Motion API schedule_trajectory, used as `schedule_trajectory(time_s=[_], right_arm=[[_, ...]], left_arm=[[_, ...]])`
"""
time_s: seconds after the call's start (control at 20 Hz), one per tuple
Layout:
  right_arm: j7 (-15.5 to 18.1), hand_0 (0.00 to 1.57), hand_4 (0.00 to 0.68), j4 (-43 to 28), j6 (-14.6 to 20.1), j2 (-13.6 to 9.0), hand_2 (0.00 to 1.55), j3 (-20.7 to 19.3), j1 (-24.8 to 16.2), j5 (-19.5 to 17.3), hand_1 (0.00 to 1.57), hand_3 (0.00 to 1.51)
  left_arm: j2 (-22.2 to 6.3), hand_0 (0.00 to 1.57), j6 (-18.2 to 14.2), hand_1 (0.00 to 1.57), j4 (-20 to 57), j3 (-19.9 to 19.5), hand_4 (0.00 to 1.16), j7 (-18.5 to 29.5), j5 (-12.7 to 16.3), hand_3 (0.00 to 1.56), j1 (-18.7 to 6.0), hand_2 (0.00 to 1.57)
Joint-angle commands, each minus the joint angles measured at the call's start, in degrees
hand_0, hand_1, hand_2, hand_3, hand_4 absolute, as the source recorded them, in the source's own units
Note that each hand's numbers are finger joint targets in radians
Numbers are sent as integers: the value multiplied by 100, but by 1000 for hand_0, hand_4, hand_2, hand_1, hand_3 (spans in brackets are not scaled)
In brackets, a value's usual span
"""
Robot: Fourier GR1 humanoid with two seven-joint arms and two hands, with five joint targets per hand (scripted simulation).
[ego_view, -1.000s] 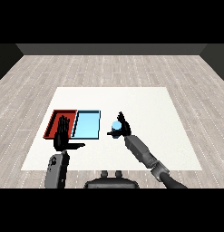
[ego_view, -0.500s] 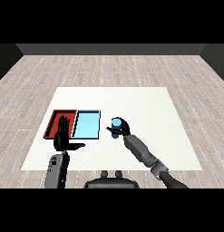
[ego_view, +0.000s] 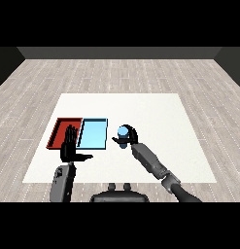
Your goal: Pick the blue can and put it in the blue box
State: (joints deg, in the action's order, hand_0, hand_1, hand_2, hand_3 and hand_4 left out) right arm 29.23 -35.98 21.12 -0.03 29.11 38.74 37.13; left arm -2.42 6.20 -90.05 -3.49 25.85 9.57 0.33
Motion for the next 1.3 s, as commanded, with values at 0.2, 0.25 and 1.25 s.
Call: schedule_trajectory(time_s=[0.2, 0.25, 1.25], right_arm=[[3, 1474, 643, -842, 8, -125, 1453, -114, -391, -685, 1474, 1411], [222, 1481, 646, -230, -170, -34, 1455, -422, 77, -621, 1481, 1415], [-816, 1424, 652, -3291, -918, -848, 1425, -926, -1194, -1724, 1424, 1403]], left_arm=[[197, 0, -352, 0, 246, 457, 0, 1, -695, 0, -37, 0], [233, 0, -168, 0, 602, 443, 0, 38, -505, 0, -288, 0], [242, 0, -600, 0, 1032, 1368, 0, -658, -241, 0, -990, 0]])
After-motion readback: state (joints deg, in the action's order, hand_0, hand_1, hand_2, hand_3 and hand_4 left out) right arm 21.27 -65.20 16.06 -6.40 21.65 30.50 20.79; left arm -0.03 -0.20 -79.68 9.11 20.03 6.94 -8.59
